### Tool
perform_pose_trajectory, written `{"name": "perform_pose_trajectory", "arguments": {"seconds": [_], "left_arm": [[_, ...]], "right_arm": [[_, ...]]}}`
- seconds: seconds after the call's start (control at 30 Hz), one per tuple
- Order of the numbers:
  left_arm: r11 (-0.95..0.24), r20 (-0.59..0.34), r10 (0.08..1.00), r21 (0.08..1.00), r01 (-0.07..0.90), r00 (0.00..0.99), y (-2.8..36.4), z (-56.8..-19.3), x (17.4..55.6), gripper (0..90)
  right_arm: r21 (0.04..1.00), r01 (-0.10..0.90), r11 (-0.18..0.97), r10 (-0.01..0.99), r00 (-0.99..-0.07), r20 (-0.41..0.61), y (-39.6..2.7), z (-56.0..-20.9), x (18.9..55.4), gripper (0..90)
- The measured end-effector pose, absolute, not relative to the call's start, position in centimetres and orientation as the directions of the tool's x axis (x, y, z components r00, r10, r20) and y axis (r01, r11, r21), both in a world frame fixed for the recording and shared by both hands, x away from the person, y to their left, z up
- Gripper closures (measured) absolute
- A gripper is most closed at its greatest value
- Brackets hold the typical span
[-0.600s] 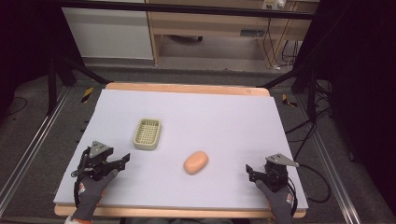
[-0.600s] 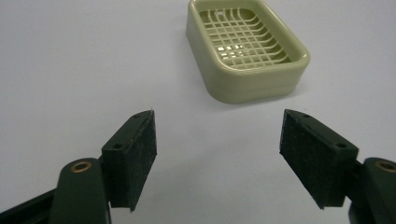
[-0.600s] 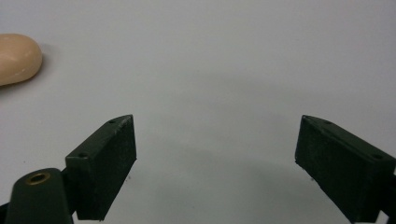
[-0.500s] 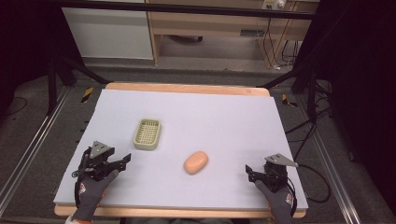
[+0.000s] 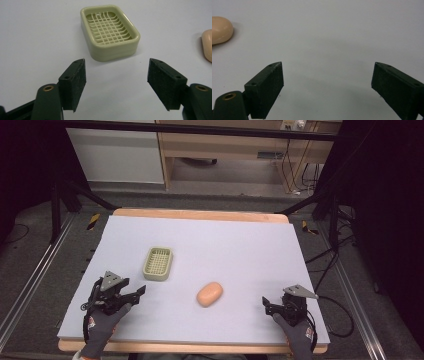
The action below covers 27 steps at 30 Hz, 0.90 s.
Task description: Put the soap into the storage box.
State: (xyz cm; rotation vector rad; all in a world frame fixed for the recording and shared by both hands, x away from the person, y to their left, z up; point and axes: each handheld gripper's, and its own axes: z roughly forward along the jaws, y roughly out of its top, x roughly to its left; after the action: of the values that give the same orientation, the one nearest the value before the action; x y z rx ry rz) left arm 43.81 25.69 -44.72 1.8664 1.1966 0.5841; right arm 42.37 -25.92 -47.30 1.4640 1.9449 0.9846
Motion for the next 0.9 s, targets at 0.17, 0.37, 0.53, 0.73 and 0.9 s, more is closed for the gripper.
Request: {"name": "perform_pose_trajectory", "arguments": {"seconds": [0.17, 0.37, 0.53, 0.73, 0.9], "left_arm": [[-0.213, -0.047, 0.891, 0.835, 0.507, 0.452, 25.1, -44.5, 43.7, 30.7], [-0.219, -0.046, 0.883, 0.840, 0.496, 0.467, 24.4, -44.1, 43.5, 30.4], [-0.231, -0.040, 0.875, 0.841, 0.489, 0.482, 23.8, -44.0, 43.3, 29.9], [-0.243, -0.034, 0.868, 0.841, 0.483, 0.495, 23.2, -43.8, 43.3, 29.4], [-0.258, -0.029, 0.857, 0.840, 0.477, 0.515, 22.5, -43.7, 43.1, 28.8]], "right_arm": [[0.793, 0.590, 0.152, 0.959, -0.283, 0.026, -25.9, -47.3, 42.3, 10.0], [0.793, 0.589, 0.155, 0.957, -0.288, 0.027, -25.8, -47.3, 42.3, 10.0], [0.792, 0.590, 0.153, 0.958, -0.286, 0.028, -25.8, -47.3, 42.3, 9.9], [0.794, 0.587, 0.160, 0.957, -0.288, 0.020, -25.8, -47.3, 42.4, 9.8], [0.794, 0.587, 0.159, 0.958, -0.287, 0.020, -25.8, -47.3, 42.3, 9.8]]}}
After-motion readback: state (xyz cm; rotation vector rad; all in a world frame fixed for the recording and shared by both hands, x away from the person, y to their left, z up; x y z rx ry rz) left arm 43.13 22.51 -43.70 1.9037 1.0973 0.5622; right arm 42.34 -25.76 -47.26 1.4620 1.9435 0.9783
